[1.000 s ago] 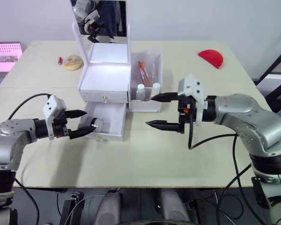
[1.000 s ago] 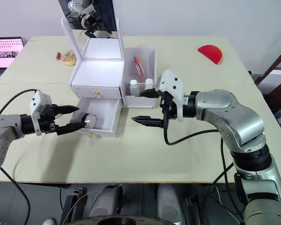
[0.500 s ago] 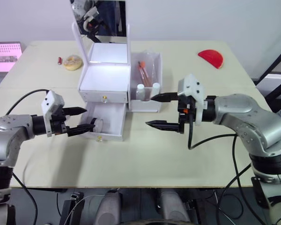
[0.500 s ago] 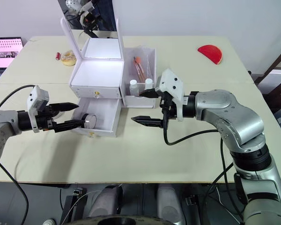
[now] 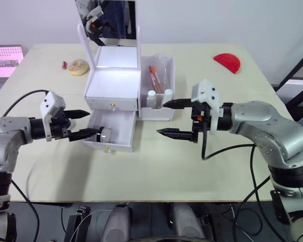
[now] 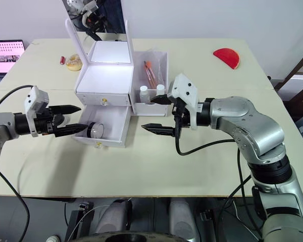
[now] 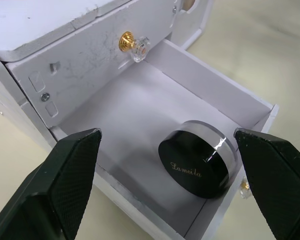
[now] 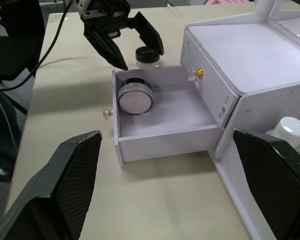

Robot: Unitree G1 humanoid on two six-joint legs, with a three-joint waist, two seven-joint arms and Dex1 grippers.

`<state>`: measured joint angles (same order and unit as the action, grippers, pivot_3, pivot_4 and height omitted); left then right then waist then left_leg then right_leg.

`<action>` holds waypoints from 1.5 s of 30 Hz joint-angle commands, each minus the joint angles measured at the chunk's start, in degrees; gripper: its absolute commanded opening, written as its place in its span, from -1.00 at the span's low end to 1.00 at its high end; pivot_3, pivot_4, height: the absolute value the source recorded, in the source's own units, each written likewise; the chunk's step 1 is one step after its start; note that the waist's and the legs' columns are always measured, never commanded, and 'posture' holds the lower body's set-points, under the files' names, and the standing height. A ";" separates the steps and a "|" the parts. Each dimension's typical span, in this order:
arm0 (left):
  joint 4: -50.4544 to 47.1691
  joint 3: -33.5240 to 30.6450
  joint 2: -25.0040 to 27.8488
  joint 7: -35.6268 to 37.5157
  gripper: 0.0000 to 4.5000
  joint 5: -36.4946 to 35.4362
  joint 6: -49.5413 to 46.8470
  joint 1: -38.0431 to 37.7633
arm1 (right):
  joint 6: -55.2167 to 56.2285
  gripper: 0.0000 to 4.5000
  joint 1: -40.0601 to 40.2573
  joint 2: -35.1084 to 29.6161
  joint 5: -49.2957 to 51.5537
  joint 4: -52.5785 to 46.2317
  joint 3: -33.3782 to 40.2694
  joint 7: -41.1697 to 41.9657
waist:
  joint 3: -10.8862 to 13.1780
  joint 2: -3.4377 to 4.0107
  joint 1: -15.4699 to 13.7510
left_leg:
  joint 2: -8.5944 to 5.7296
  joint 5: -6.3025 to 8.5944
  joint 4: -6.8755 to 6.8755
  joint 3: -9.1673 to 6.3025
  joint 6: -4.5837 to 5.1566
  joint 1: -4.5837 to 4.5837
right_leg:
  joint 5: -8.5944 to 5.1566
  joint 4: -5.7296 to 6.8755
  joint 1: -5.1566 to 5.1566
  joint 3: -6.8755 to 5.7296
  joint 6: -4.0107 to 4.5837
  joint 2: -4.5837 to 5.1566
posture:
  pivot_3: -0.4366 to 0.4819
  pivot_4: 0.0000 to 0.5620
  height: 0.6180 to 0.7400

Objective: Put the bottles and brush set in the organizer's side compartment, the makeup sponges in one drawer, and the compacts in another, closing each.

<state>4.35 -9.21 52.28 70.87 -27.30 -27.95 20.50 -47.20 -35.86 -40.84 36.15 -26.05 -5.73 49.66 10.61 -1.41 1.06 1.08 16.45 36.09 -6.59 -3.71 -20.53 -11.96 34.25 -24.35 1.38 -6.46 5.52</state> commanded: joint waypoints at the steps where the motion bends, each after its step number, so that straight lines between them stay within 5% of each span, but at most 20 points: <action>1: -1.14 -0.22 1.17 2.21 0.99 -1.55 -0.99 0.93 | 0.68 1.00 -0.53 0.25 0.29 -1.34 1.18 -0.21 | 0.00 0.00 0.01 | 0.00 0.00 0.00 0.00 0.00 0.00 | 0.00 0.00 0.00 0.00 0.00 0.00 | -0.05 -0.47 0.99; 35: 11.70 11.09 -0.88 14.02 0.99 6.50 5.65 11.81 | -1.08 1.00 0.54 0.94 1.42 -3.79 1.51 -2.26 | 0.00 0.00 0.05 | 0.00 0.00 0.02 -0.02 0.01 0.01 | 0.05 0.08 0.00 0.00 -0.21 -0.01 | -0.05 -0.47 0.99; 45: 28.81 18.30 -3.97 21.30 0.99 13.41 13.94 24.05 | -1.84 1.00 1.93 0.92 2.37 -5.47 2.45 -4.46 | -0.01 -0.01 -0.14 | -0.01 -0.01 0.08 -0.02 0.01 -0.01 | 0.07 0.10 0.03 0.00 -0.21 -0.02 | -0.05 -0.47 0.99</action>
<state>31.21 8.41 47.95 90.57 -14.99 -16.31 42.44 -49.20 -33.75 -39.86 37.53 -29.29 -5.20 45.61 10.60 -1.42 0.92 1.07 16.44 36.16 -6.61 -3.70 -20.53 -11.89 34.35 -24.32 1.37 -6.68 5.50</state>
